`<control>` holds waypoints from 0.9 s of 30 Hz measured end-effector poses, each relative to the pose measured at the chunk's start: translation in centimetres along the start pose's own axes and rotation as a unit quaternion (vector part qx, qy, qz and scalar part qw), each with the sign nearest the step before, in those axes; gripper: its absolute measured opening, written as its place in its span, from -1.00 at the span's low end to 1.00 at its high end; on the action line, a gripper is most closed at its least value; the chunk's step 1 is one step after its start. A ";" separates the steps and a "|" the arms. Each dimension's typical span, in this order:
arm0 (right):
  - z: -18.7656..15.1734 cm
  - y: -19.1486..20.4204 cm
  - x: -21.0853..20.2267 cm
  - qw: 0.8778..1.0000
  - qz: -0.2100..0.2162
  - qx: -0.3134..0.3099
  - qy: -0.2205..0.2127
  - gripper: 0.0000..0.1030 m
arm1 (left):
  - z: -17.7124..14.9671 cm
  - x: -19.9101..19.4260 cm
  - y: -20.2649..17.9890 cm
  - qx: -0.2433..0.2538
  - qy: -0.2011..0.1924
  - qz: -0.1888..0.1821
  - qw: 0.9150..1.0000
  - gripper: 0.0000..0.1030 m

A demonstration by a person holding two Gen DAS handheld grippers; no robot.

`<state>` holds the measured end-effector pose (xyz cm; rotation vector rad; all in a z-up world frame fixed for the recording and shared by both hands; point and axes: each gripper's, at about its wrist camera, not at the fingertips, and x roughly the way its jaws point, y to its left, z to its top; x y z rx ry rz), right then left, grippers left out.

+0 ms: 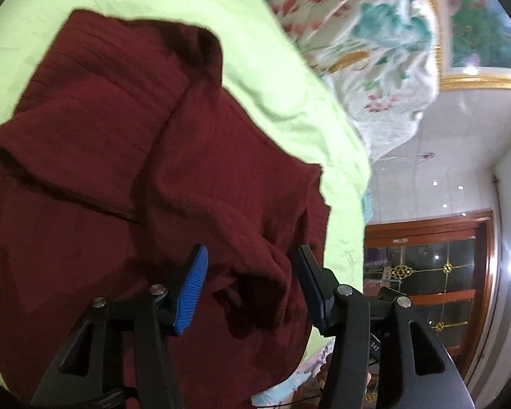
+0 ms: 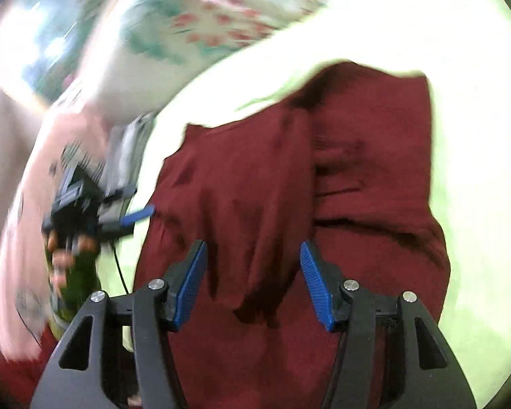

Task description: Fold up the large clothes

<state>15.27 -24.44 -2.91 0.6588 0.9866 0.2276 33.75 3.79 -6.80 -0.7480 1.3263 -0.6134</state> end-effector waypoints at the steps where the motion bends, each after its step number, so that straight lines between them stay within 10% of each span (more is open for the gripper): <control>1: 0.3 0.1 0.4 1.000 -0.014 0.001 0.002 0.12 | 0.4 0.7 -0.2 -0.007 0.010 0.009 1.000 0.05; 6: 0.5 1.4 3.0 0.998 -0.059 -0.019 0.017 -0.23 | 1.9 4.6 -0.3 -0.021 0.054 0.085 0.995 -0.09; 8: 0.4 1.3 3.8 0.997 -0.073 -0.022 0.030 -0.84 | 1.9 5.8 0.0 -0.008 0.061 0.111 0.992 -0.63; 9: 0.1 0.9 4.2 0.996 -0.078 -0.016 0.038 -0.85 | 1.8 6.0 0.2 -0.004 0.064 0.114 0.991 -0.96; 12: -0.5 0.2 3.5 0.997 -0.068 -0.012 0.027 -0.93 | 0.8 4.9 0.6 0.018 0.037 0.092 0.995 -1.00; 15: 0.4 -0.1 1.6 0.999 0.021 0.016 -0.025 -0.93 | 0.1 1.2 -0.6 0.061 -0.036 -0.029 0.997 -1.00; 18: 1.6 -0.8 -1.7 0.976 0.158 0.038 -0.144 -0.94 | -0.8 -3.7 -1.9 0.129 -0.132 -0.123 0.975 -1.00; 20: 1.6 -1.2 -2.3 0.966 0.176 0.040 -0.183 -0.94 | -0.9 -4.3 -1.3 0.130 -0.127 -0.132 0.974 -1.00; 27: -0.5 -1.0 0.4 0.985 0.117 0.018 -0.125 -0.94 | -1.3 0.1 0.9 0.076 -0.023 -0.067 0.995 -0.87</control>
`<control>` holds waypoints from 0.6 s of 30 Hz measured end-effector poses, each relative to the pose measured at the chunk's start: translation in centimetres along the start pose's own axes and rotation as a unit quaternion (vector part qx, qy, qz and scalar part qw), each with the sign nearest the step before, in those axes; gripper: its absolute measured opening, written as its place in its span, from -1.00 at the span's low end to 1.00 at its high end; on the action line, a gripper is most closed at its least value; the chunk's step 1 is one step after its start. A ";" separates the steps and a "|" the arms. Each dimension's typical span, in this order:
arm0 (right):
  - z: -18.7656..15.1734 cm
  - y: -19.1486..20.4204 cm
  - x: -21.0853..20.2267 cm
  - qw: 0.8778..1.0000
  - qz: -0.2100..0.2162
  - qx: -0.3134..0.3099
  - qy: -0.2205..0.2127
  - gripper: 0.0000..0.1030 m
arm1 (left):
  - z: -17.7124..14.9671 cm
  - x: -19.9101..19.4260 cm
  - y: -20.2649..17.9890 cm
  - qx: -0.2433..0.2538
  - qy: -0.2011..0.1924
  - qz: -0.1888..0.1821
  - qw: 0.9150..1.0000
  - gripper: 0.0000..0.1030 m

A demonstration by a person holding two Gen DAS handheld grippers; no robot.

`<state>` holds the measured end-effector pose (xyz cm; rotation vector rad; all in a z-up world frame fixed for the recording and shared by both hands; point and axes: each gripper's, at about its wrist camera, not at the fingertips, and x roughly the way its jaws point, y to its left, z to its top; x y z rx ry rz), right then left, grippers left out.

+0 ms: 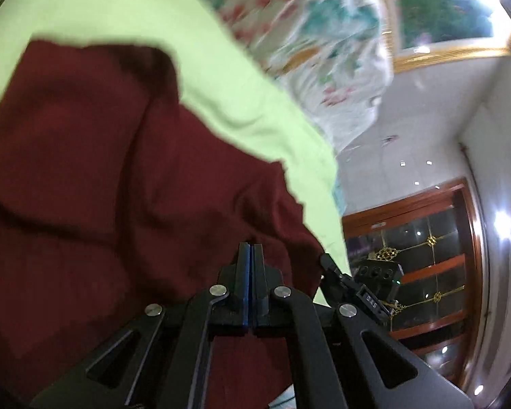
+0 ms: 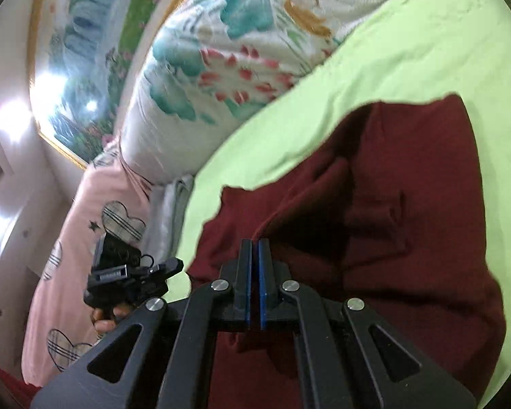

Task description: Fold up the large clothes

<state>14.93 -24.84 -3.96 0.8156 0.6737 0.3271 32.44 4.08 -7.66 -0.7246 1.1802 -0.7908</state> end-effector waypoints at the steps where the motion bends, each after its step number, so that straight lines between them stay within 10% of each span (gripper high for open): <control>1: -0.3 -0.3 -0.2 1.000 -0.005 -0.003 0.003 -0.94 | -0.1 0.9 0.7 -0.024 0.016 0.007 1.000 -0.60; 8: -1.0 -1.0 -1.0 0.999 -0.019 -0.026 0.018 -0.94 | 0.8 2.9 2.9 -0.140 0.012 0.037 0.989 -0.33; 12: -1.3 -0.9 -1.2 0.999 -0.012 -0.042 0.031 -0.94 | 1.9 4.3 2.0 -0.165 0.012 0.062 0.984 0.25; 18: -1.0 -1.4 -1.6 0.999 0.000 -0.039 0.030 -0.94 | 4.1 8.4 0.4 -0.161 0.060 0.162 0.972 0.10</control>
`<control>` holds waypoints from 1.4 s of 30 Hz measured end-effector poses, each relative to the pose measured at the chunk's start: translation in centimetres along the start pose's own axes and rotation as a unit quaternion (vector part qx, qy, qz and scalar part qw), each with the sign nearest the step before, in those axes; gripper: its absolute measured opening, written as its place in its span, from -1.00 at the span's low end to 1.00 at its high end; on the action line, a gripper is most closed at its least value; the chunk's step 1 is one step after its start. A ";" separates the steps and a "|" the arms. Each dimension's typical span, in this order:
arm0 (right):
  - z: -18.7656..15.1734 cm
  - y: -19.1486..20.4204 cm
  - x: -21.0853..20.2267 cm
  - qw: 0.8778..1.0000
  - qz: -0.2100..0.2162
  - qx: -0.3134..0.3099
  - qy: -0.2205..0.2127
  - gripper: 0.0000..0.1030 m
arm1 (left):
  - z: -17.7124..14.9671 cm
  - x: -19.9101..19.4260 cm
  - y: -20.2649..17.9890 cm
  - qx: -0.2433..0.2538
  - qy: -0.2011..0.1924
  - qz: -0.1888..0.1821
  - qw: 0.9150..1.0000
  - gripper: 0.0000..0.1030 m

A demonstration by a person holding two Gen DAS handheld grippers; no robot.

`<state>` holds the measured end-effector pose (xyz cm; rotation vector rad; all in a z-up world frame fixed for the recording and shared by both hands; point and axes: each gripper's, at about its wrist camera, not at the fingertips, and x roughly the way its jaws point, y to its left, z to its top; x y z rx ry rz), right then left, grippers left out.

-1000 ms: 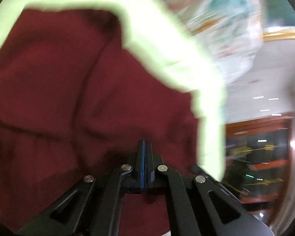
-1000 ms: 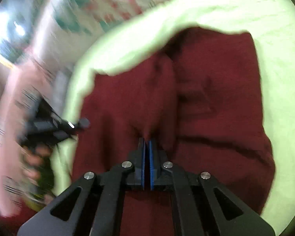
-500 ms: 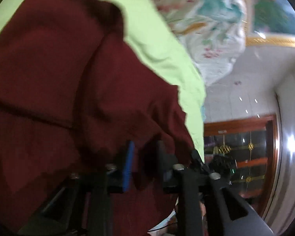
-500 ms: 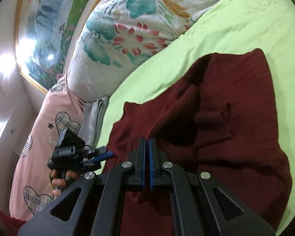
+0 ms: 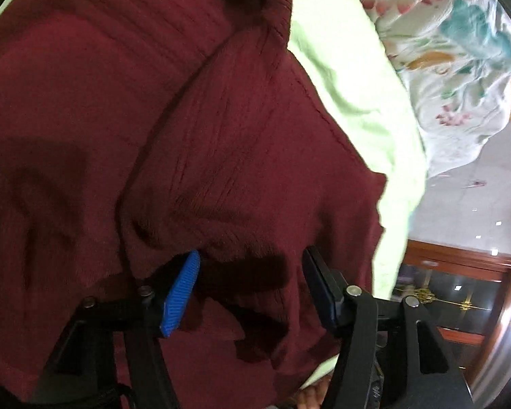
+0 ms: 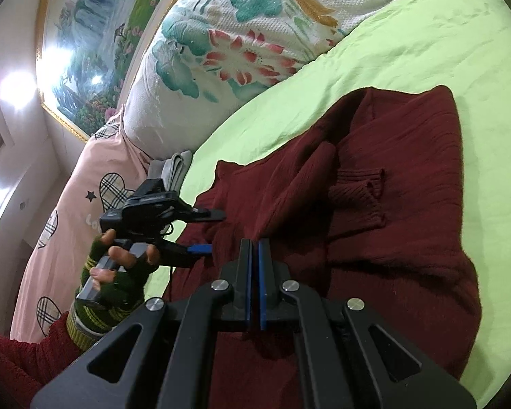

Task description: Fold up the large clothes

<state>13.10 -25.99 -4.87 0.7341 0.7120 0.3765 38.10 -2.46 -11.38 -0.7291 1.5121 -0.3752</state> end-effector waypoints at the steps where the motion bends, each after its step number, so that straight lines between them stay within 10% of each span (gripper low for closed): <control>1: 0.1 -0.1 -0.1 1.000 0.000 0.002 -0.001 -0.94 | 0.0 0.0 -0.4 0.006 -0.005 0.004 1.000 -0.30; 3: 0.3 -0.2 -0.3 1.000 0.000 0.009 -0.004 -0.94 | -0.4 -0.1 -0.6 0.020 -0.005 0.002 1.000 -0.95; 10: 1.4 -0.2 0.0 0.999 0.019 0.034 -0.003 -0.94 | -3.3 -4.6 -0.5 0.100 -0.053 -0.124 0.986 -0.94; 15: 4.6 1.2 -1.1 0.990 0.104 0.044 -0.086 -0.94 | -3.9 -9.7 -1.2 0.206 -0.150 -0.231 0.939 -0.95; 17: 4.8 1.6 -1.2 0.993 0.074 0.030 -0.090 -0.94 | -4.1 -10.3 0.1 0.237 -0.160 -0.246 0.926 -0.95; 23: 0.1 -0.9 2.2 0.998 -0.038 0.040 0.015 -0.94 | -5.1 -5.1 5.7 0.226 -0.093 -0.154 0.957 -0.94; 30: -1.8 -1.3 2.9 0.993 -0.078 0.046 0.077 -0.82 | -5.5 -4.5 8.0 0.197 -0.079 -0.110 0.971 -0.94; 32: -1.3 -0.5 2.5 0.994 -0.078 0.033 0.066 -0.18 | -5.9 -5.0 7.2 0.198 -0.079 -0.104 0.971 -0.90; 34: -0.6 0.2 2.6 0.994 -0.088 0.021 0.057 0.30 | -6.3 -5.0 6.4 0.198 -0.076 -0.108 0.971 -0.61; 37: -0.6 0.8 3.9 0.993 -0.101 0.011 0.067 0.28 | -7.1 -4.7 4.8 0.190 -0.078 -0.121 0.971 0.03; 42: -0.2 0.1 5.1 0.992 -0.108 0.041 0.059 0.20 | -6.9 -2.7 3.3 0.169 -0.075 -0.110 0.977 0.02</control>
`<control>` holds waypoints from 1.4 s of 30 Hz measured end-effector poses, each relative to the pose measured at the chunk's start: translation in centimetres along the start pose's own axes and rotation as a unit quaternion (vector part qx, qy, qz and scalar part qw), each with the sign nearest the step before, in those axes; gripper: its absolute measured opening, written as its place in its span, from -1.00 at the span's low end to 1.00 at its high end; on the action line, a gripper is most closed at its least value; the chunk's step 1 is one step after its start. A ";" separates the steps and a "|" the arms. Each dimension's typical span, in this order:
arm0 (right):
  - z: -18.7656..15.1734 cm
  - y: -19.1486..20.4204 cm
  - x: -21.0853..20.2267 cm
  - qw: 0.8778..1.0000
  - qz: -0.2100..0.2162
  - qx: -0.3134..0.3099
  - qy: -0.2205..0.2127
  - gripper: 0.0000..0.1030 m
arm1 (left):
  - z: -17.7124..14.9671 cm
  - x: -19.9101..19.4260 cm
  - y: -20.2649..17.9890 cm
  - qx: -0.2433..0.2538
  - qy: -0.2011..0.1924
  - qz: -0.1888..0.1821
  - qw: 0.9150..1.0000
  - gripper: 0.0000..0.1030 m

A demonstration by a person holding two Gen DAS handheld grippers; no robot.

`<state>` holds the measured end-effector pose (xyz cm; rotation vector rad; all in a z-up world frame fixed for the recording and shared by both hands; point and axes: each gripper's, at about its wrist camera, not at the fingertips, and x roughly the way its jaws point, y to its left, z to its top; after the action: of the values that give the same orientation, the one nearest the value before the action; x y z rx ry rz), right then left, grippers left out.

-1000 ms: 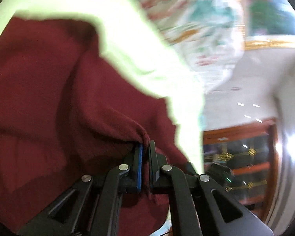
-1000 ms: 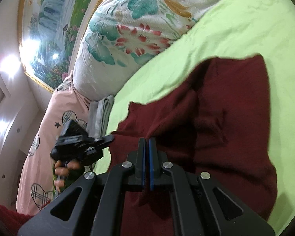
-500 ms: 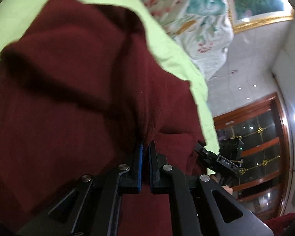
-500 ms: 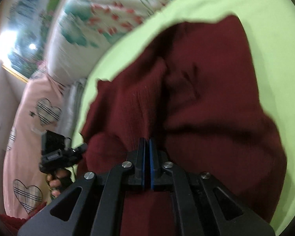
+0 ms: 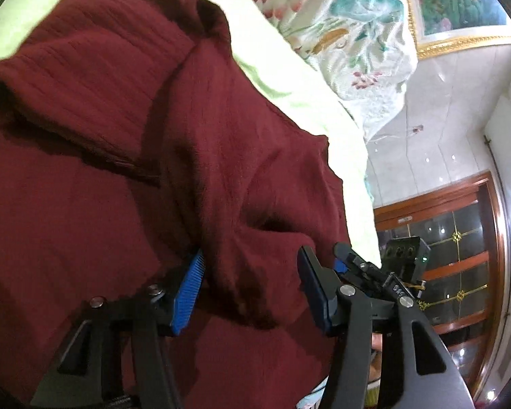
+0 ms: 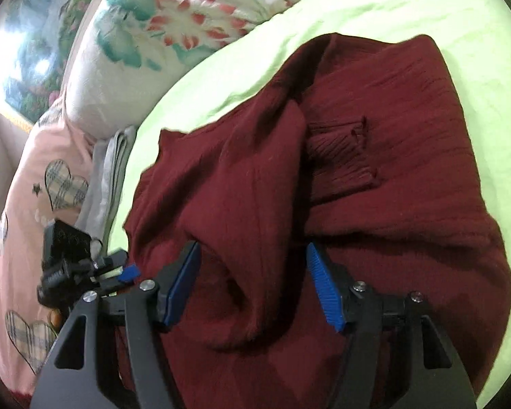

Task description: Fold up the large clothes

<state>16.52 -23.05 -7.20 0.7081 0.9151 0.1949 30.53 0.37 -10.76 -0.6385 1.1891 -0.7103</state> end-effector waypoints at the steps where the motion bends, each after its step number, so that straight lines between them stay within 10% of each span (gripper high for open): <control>1: 0.1 -0.2 0.0 1.000 0.008 0.006 -0.003 -0.23 | 0.1 0.6 -0.2 0.005 -0.002 0.007 1.000 -0.37; 2: 0.3 -0.2 0.1 1.000 0.014 0.010 -0.003 -0.89 | -0.3 0.3 0.4 0.013 0.000 0.007 1.000 -0.77; 10: 1.2 -2.6 -3.9 0.990 0.096 0.044 -0.089 -0.87 | -0.6 -3.7 0.6 0.094 -0.037 -0.105 0.989 -0.94; 16: -0.3 -4.4 -1.9 0.995 0.069 0.072 -0.020 -0.69 | -1.3 -2.1 4.9 0.061 0.022 0.017 0.998 -1.00; 21: -0.6 -1.3 -5.1 0.999 -0.015 0.008 -0.052 -0.19 | -2.5 -4.8 1.5 0.082 -0.002 0.000 0.997 -0.98; 23: -0.9 -0.5 -6.5 0.996 -0.032 -0.015 -0.076 -0.18 | -2.6 -5.1 -0.5 0.085 -0.006 -0.008 0.996 -0.69; 25: -1.0 0.6 -7.3 0.995 -0.021 -0.036 -0.087 -0.18 | -2.1 -4.3 -2.2 0.083 -0.005 0.010 0.996 0.04; 28: -0.8 1.1 -5.8 0.996 -0.064 -0.033 -0.055 -0.18 | -1.1 -2.1 -4.0 0.084 -0.008 0.069 0.994 0.18; 30: -0.7 0.5 -3.9 0.998 -0.062 -0.015 -0.022 -0.18 | -0.3 -0.3 -3.3 0.061 0.010 0.118 0.991 0.14; 32: -1.0 0.2 -2.5 0.999 -0.049 -0.009 -0.003 -0.23 | 0.2 1.4 -2.2 0.033 0.024 0.130 0.991 -0.30; 33: -1.0 0.1 -1.7 0.999 -0.043 -0.007 0.008 -0.78 | 0.2 1.7 -1.6 0.031 0.027 0.122 0.992 -0.89; 36: -0.5 -0.2 -2.0 0.999 0.043 0.018 -0.028 -0.91 | 0.5 0.1 -2.5 0.058 -0.025 -0.010 0.998 -0.86; 39: -0.2 -0.7 -4.2 0.968 0.218 0.036 -0.124 -0.92 | 0.0 -4.2 -3.0 0.119 -0.124 -0.155 0.973 -0.86; 42: -0.4 -0.7 -3.2 0.980 0.171 0.010 -0.099 -0.91 | 0.3 -4.2 -1.2 0.113 -0.106 -0.123 0.980 -0.86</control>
<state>14.16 -24.74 -5.72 0.8854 0.6008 0.4117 29.76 2.95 -7.29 -0.6572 0.8261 -0.9470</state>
